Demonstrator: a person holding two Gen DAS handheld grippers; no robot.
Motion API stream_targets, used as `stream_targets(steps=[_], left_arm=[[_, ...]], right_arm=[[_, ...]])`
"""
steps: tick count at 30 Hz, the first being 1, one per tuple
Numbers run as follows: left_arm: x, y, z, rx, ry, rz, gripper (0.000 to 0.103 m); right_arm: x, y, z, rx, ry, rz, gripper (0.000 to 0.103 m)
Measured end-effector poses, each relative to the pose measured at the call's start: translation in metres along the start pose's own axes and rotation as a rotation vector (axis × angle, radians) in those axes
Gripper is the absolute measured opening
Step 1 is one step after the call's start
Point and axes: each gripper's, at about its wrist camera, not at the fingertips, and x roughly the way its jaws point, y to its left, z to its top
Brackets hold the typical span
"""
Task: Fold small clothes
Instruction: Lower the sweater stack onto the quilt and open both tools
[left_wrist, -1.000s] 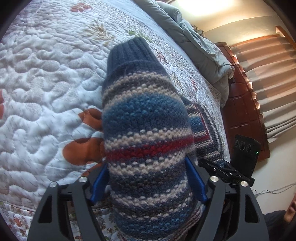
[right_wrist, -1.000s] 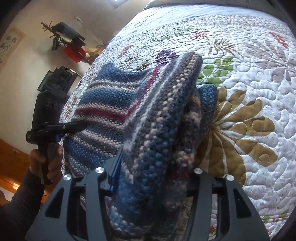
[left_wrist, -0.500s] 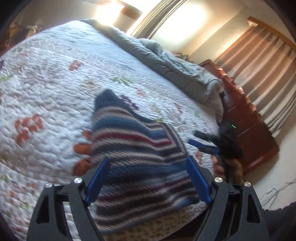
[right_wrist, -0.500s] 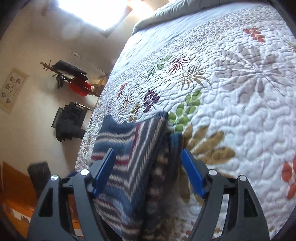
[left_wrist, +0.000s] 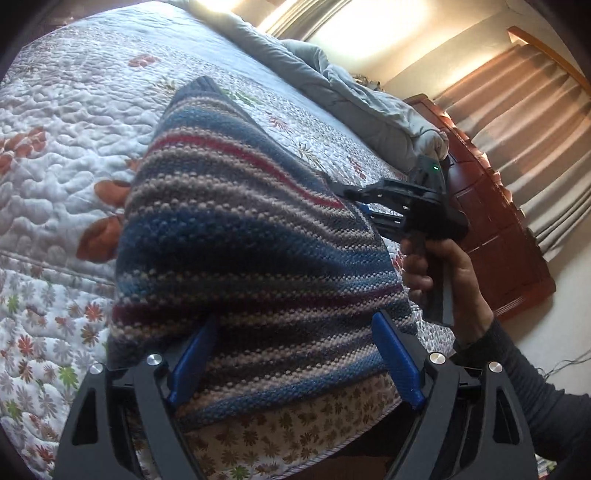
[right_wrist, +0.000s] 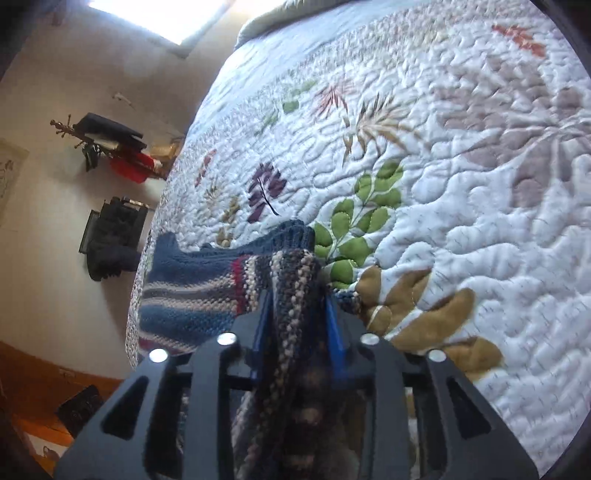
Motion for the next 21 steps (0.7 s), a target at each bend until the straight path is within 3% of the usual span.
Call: stream_targets(steps=[2,4,7,9,11,13,15,17,19,21], left_arm=[[-0.002,0.002,0.000,-0.009,-0.004,-0.010,0.086],[-0.003,0.005,-0.002,-0.010,-0.003,-0.015,0.086],[-0.003,0.009,-0.004,-0.018,-0.008,-0.032,0.088],[-0.003,0.015,-0.004,-0.036,-0.007,-0.053,0.090],[-0.003,0.020,-0.004,-0.055,-0.006,-0.065,0.090],[-0.003,0.024,-0.003,-0.081,0.000,-0.080,0.091],[-0.005,0.025,-0.002,-0.110,0.001,-0.079,0.091],[-0.014,0.022,-0.004,-0.149,-0.005,-0.055,0.091],[-0.025,0.016,-0.009,-0.155,-0.016,-0.031,0.096],[-0.041,0.003,-0.019,-0.127,-0.027,0.041,0.099]], right_arm=[[-0.029,0.016,-0.011,-0.051,-0.081,-0.029,0.030],[-0.057,0.038,-0.033,-0.111,-0.129,0.004,0.030],[-0.061,0.059,-0.077,-0.168,-0.065,0.049,0.030],[-0.048,0.056,-0.097,-0.179,-0.017,0.010,0.030],[-0.036,0.050,-0.105,-0.207,-0.029,-0.071,0.011],[-0.028,0.030,-0.105,-0.144,-0.011,-0.070,0.009],[-0.038,0.030,-0.111,-0.114,-0.026,-0.048,0.011],[-0.056,0.045,-0.120,-0.150,-0.062,-0.050,0.028],[-0.077,0.060,-0.138,-0.181,-0.103,-0.042,0.030],[-0.091,0.069,-0.157,-0.200,-0.123,-0.033,0.032]])
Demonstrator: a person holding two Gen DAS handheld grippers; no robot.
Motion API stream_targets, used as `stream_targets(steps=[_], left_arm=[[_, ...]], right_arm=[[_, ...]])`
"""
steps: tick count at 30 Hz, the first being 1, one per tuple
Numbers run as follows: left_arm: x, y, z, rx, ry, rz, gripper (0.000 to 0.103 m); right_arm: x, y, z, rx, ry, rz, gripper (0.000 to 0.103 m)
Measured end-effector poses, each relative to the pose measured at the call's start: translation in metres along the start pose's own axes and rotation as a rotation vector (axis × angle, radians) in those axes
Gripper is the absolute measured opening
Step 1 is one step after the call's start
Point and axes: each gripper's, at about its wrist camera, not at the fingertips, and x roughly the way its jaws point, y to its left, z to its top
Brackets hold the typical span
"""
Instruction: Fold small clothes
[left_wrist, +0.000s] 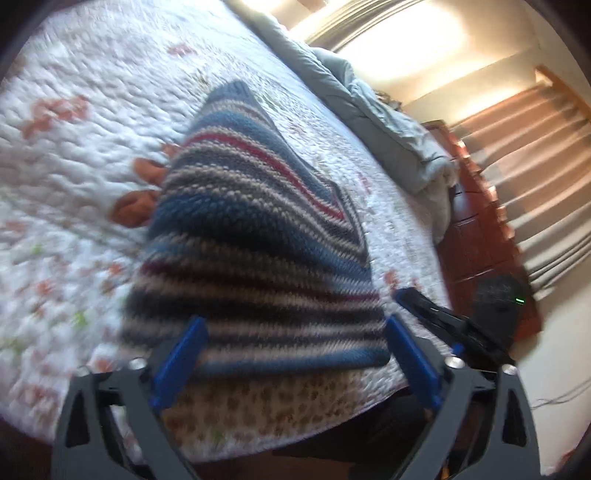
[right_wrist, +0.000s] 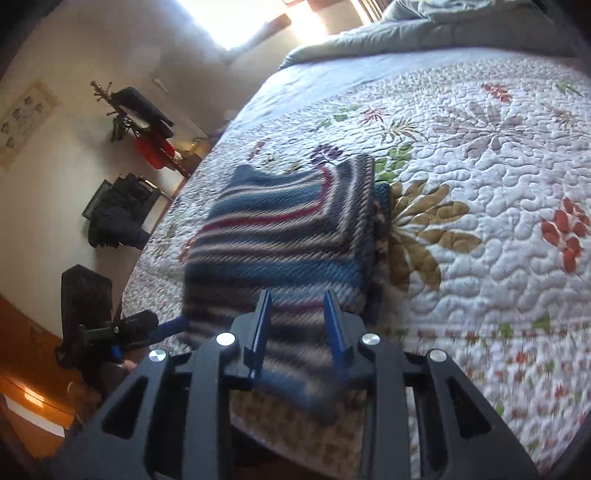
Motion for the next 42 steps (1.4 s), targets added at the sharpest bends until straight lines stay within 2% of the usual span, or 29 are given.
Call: stream_targets(steps=[4,6,9,12,14,17,18,20,22,24,26,28,33,42], left_arm=[[-0.032,-0.023,-0.027,0.088,-0.033,0.096,0.099],[-0.045,-0.035,-0.042,0.131,-0.058,0.145,0.099],[-0.066,-0.053,-0.061,0.174,-0.130,0.234,0.099],[-0.090,-0.078,-0.082,0.229,-0.224,0.340,0.099],[-0.109,-0.100,-0.098,0.271,-0.280,0.410,0.099],[-0.123,-0.134,-0.116,0.350,-0.282,0.502,0.099],[-0.128,-0.144,-0.123,0.378,-0.298,0.520,0.099],[-0.141,-0.157,-0.129,0.396,-0.338,0.536,0.099],[-0.157,-0.162,-0.130,0.360,-0.356,0.505,0.099],[-0.168,-0.164,-0.130,0.333,-0.348,0.468,0.099],[-0.175,-0.170,-0.132,0.339,-0.347,0.503,0.099],[-0.180,-0.177,-0.137,0.366,-0.344,0.560,0.099],[-0.189,-0.182,-0.148,0.385,-0.333,0.543,0.099],[-0.192,-0.170,-0.155,0.353,-0.323,0.514,0.099]], right_arm=[[0.013,0.004,-0.032,-0.004,0.049,-0.019,0.034],[0.020,-0.006,-0.041,0.004,0.059,-0.078,0.030],[0.014,-0.007,-0.045,0.048,0.044,-0.062,0.029],[-0.015,0.015,-0.047,0.017,-0.011,-0.051,0.049],[-0.044,0.037,-0.055,-0.017,-0.057,-0.061,0.073],[-0.082,0.072,-0.077,-0.089,-0.106,-0.149,0.091],[-0.098,0.088,-0.087,-0.117,-0.126,-0.187,0.092],[-0.114,0.106,-0.102,-0.154,-0.138,-0.256,0.098],[-0.129,0.122,-0.114,-0.187,-0.143,-0.335,0.099],[-0.145,0.137,-0.123,-0.210,-0.185,-0.396,0.100],[-0.158,0.149,-0.132,-0.234,-0.214,-0.439,0.100],[-0.166,0.155,-0.134,-0.239,-0.223,-0.447,0.100],[-0.185,0.169,-0.136,-0.242,-0.237,-0.424,0.100],[-0.194,0.180,-0.140,-0.256,-0.258,-0.428,0.100]])
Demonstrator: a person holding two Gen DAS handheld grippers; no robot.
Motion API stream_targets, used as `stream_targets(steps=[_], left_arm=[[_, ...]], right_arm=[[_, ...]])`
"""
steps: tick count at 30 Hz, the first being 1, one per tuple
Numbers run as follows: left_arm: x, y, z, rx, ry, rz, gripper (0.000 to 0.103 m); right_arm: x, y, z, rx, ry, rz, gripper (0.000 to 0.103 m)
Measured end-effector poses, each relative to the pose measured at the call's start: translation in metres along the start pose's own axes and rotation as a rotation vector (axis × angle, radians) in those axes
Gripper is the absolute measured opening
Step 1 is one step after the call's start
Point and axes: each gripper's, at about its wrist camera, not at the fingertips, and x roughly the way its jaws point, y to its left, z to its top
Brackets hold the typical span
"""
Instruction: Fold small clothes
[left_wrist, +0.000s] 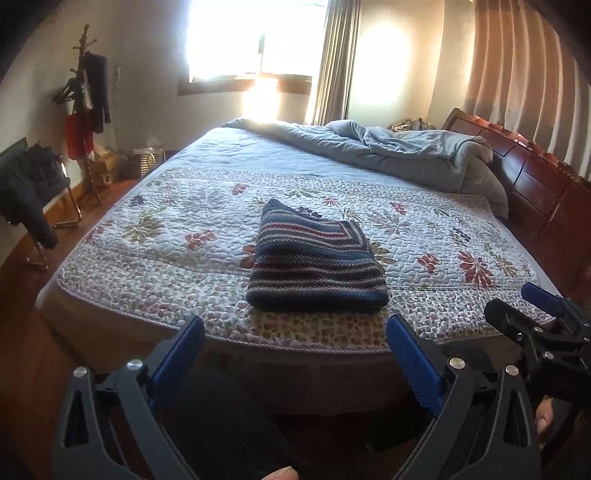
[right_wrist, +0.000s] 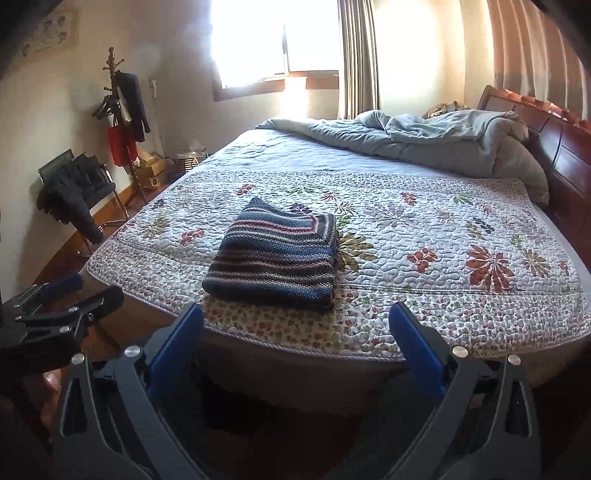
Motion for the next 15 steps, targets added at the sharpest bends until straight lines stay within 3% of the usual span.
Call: stream_targets(steps=[6,15], left_arm=[[0.009,0.004,-0.010,-0.054,0.015,-0.026,0.099],[0.021,0.000,-0.019,-0.043,0.026,0.034,0.099]], right_arm=[[0.010,0.000,-0.008,0.002,0.006,0.003,0.100],[0.024,0.001,-0.011,0.014,0.008,0.034,0.100]])
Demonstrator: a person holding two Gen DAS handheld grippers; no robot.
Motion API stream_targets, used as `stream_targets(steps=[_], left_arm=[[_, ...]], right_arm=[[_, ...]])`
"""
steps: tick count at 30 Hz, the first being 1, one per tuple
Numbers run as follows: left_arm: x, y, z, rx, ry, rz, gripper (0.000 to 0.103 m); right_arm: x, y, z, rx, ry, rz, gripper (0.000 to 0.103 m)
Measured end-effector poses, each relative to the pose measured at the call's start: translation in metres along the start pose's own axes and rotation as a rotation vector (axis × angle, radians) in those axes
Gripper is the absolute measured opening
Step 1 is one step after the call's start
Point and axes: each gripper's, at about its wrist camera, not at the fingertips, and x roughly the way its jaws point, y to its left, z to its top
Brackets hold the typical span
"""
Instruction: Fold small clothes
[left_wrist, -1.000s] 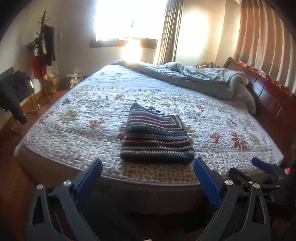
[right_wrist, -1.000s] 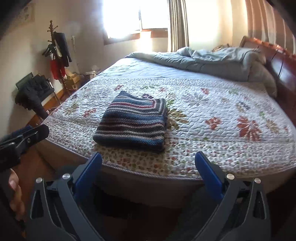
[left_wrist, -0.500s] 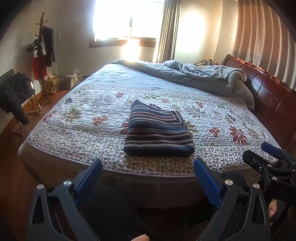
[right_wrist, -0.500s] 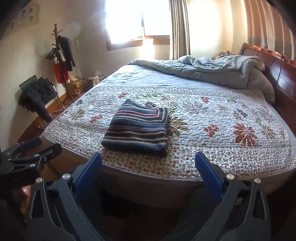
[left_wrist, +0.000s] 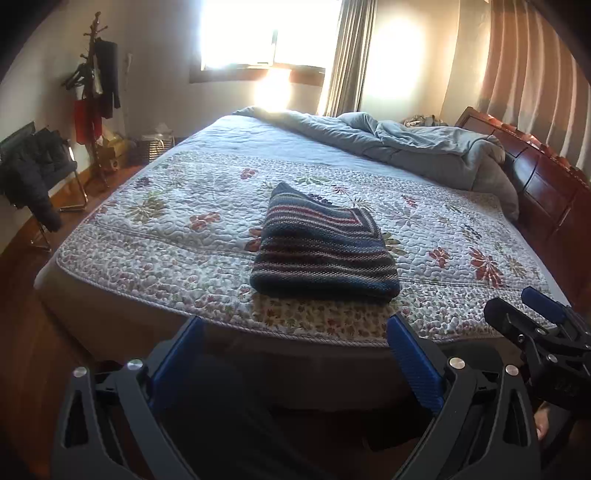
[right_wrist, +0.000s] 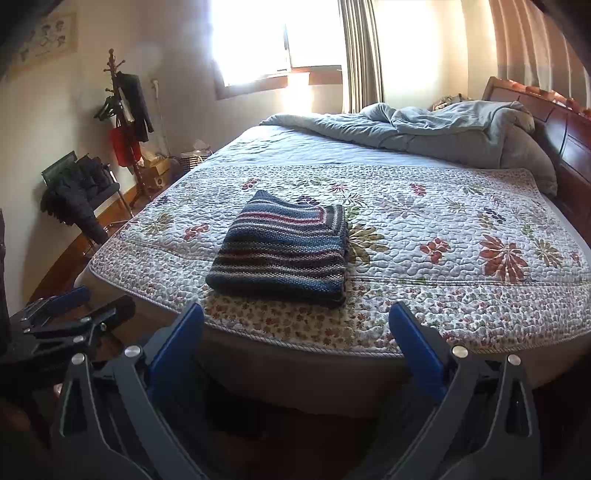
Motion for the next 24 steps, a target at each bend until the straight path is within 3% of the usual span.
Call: stream_targets(steps=[24], left_arm=[[-0.011,-0.011,0.003,0.044,-0.023,0.047,0.099]], right_arm=[[0.001,-0.006,-0.004,0.011,-0.012,-0.007,0.100]])
